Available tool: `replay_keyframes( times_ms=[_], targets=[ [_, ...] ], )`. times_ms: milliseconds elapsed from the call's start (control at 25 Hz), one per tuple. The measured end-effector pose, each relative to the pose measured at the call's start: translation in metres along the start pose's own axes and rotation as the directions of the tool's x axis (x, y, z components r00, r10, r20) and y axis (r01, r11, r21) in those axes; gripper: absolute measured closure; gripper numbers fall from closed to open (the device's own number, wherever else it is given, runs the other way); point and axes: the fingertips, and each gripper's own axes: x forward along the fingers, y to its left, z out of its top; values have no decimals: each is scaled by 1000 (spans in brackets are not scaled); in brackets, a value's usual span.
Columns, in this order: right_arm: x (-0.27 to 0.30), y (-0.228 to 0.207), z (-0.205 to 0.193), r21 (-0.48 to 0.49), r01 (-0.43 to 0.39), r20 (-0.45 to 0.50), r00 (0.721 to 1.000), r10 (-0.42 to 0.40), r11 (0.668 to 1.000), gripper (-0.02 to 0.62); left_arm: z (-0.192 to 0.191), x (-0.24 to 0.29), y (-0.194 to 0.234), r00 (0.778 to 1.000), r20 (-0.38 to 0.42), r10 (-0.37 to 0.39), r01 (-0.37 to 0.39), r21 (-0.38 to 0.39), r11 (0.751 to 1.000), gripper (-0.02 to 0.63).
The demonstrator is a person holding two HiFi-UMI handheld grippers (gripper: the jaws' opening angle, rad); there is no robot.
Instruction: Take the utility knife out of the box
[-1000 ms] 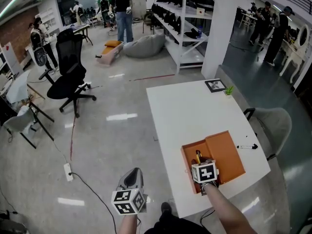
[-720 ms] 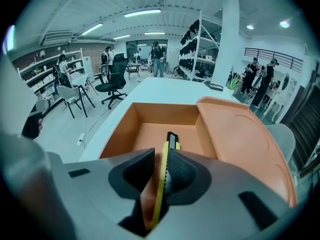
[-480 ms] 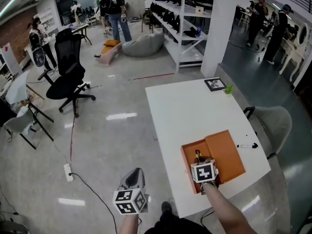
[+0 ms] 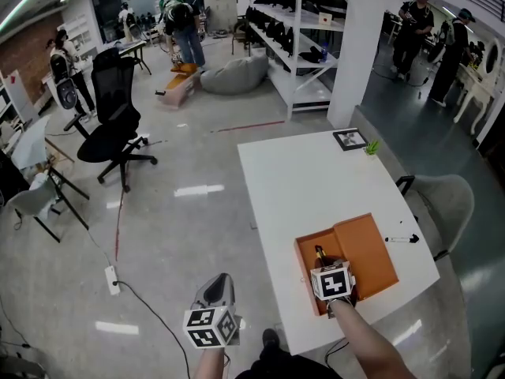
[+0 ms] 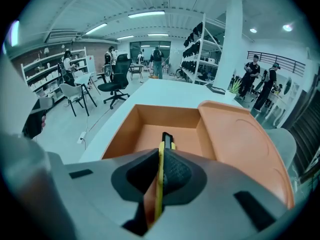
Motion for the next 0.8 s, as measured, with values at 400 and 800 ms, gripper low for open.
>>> replay_keyframes(
  times_ms=[400, 800],
  targets=[
    [-1, 8, -2, 1, -55, -4, 998, 55, 998, 567, -3, 1, -5, 1000, -5, -4, 4, 8, 1000, 583],
    [-2, 16, -2, 4, -103, -5, 995, 103, 995, 562, -4, -4, -1, 1000, -5, 5, -5, 8, 1000, 583]
  ],
)
